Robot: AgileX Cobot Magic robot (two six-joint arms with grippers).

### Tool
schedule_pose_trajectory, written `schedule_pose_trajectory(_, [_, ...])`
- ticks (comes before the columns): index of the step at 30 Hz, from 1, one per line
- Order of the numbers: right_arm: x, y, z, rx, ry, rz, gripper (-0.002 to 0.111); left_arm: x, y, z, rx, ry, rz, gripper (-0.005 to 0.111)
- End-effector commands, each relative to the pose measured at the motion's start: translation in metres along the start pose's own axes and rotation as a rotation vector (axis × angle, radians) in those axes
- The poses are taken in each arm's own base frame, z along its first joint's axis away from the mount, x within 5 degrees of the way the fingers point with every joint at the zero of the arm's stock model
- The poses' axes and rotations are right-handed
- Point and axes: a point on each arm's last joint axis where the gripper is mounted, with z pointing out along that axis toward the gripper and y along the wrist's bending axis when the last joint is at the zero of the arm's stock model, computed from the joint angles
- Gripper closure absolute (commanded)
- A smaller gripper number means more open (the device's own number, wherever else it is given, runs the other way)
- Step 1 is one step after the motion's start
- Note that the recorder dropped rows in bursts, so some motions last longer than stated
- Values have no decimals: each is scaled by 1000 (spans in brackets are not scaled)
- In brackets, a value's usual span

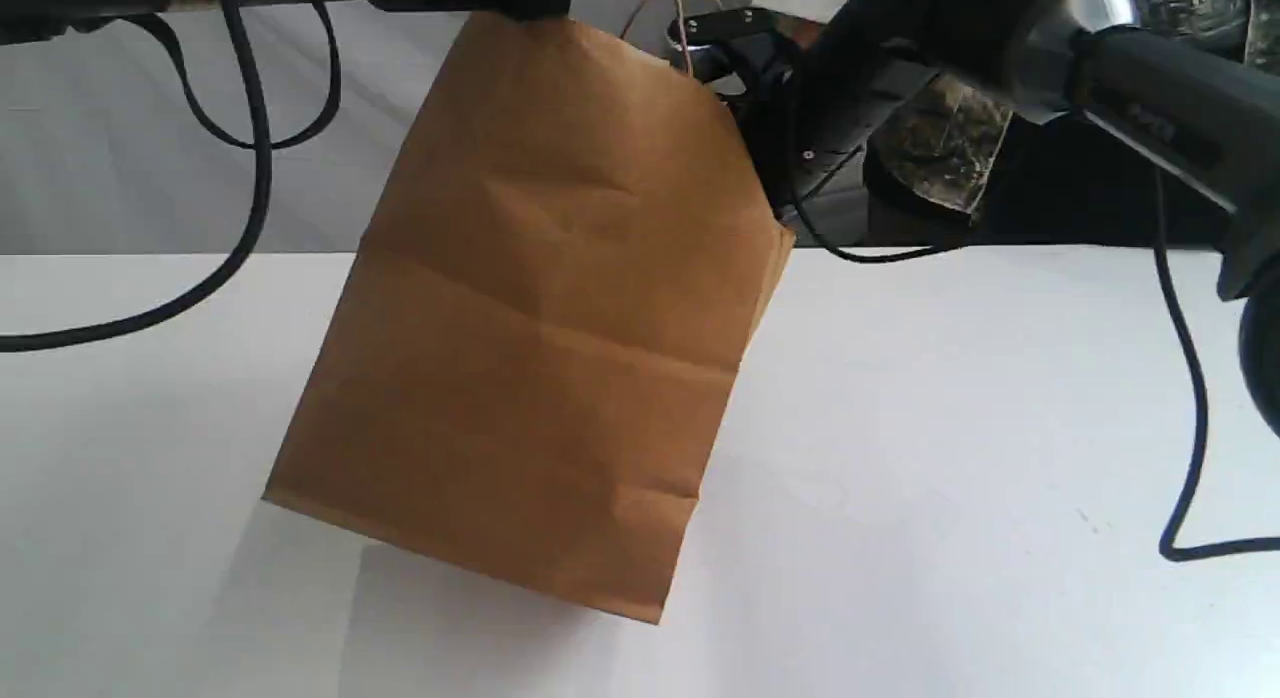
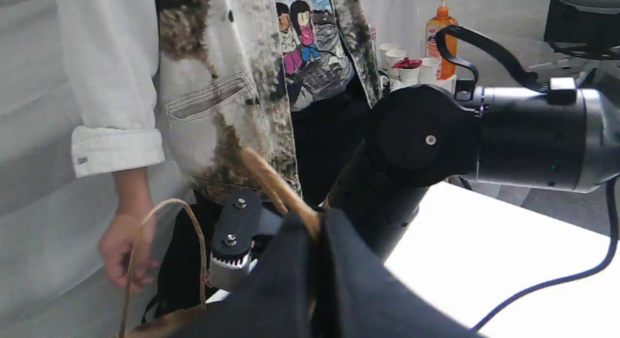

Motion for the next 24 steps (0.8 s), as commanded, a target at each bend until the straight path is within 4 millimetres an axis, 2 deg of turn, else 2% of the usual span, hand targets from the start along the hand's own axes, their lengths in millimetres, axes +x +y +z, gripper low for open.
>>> schedule_pose_trajectory(1, [-13, -3, -20, 76, -109, -33, 108, -1, -7, -10, 12, -9, 30, 107])
schedule_pose_trajectory(7, [-27, 3, -53, 104, -204, -48, 108, 24, -14, -35, -64, 47, 44, 107])
schedule_pose_trajectory(12, [-28, 5, -56, 101, -206, -50, 108, 53, -19, -52, -115, 120, 78, 107])
schedule_pose_trajectory(15, [-31, 4, -57, 118, -245, -51, 108, 68, -22, -55, -105, 150, 106, 107])
schedule_pose_trajectory(22, [-37, 7, -57, 65, -318, 5, 108, 64, -21, -54, -122, 94, 106, 107])
schedule_pose_trajectory(24, [-38, 8, -58, 57, -325, 12, 106, 64, -19, -55, -146, 93, 113, 103])
